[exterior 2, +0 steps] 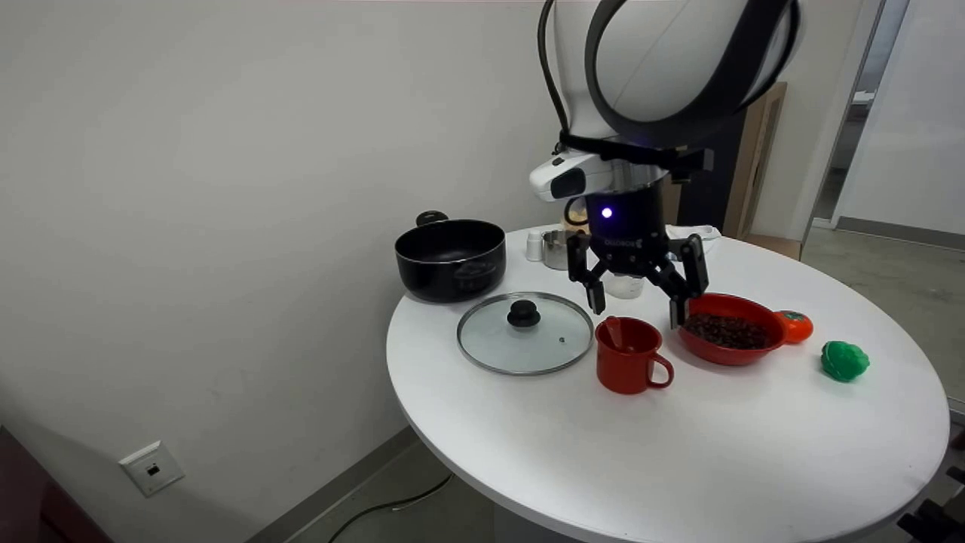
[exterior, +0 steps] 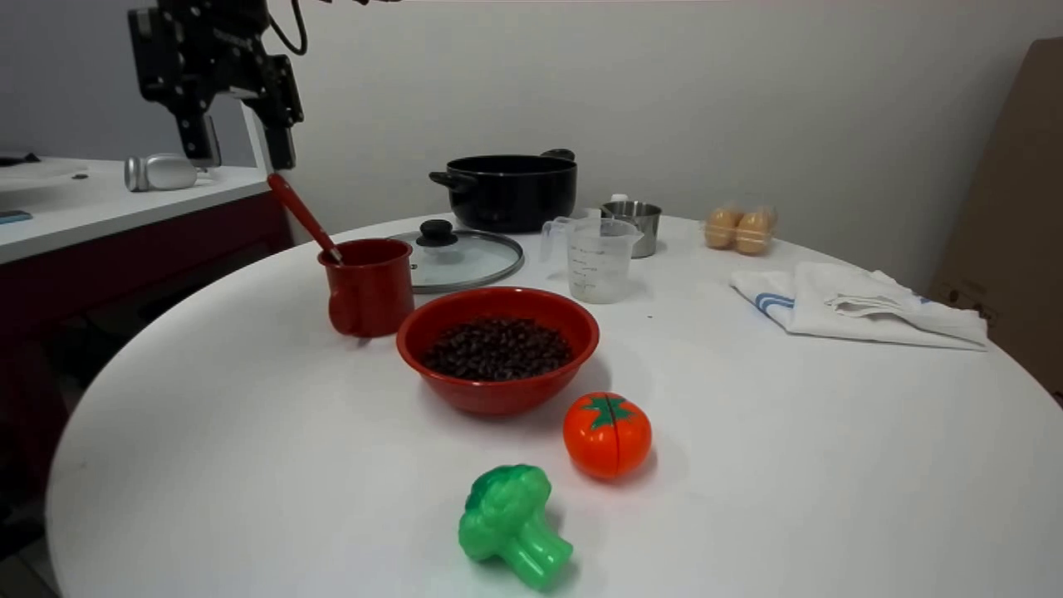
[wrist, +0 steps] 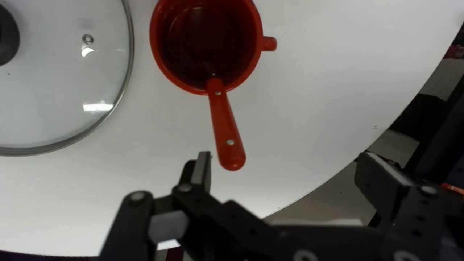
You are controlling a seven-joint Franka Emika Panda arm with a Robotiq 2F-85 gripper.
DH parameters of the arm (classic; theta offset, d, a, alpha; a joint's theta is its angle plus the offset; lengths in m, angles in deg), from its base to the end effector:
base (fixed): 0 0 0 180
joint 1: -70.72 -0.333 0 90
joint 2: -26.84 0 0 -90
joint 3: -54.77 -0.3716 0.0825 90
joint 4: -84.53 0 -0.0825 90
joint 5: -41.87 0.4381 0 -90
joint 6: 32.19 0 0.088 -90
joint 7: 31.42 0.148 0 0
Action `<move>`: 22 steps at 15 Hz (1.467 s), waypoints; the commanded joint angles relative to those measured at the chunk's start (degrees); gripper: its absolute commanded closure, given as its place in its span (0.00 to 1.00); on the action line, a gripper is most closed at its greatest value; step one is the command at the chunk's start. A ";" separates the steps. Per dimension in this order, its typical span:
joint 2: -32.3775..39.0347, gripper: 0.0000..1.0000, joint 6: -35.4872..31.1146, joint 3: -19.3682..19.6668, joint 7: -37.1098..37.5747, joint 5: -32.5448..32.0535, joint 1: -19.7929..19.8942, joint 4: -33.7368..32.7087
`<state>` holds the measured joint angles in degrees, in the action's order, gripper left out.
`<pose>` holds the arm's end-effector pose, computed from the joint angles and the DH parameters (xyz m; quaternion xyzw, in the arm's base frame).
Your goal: Fill the spoon with contents of the red bowl
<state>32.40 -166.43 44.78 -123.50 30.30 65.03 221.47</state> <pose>0.4998 0.1322 0.2396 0.5243 0.8466 -0.0915 0.0026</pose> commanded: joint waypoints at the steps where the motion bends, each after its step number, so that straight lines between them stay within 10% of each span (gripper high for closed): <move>1: 2.03 0.00 -1.72 0.44 -1.32 -0.69 -0.34 -1.53; 7: 6.36 0.00 -3.40 0.37 -0.64 -1.39 -0.25 -3.15; 8: 6.94 0.25 -3.49 0.33 -0.49 -1.45 -0.25 -3.42; 15: 8.06 0.72 -3.28 0.06 -1.34 -0.70 0.28 -5.04; 17: 7.89 0.33 -3.28 0.05 -1.59 -0.52 0.46 -5.24; 22: 7.85 0.13 -3.13 0.17 -2.06 -0.07 1.10 -5.97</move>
<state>39.99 -169.35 44.78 -123.72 30.13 65.61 216.50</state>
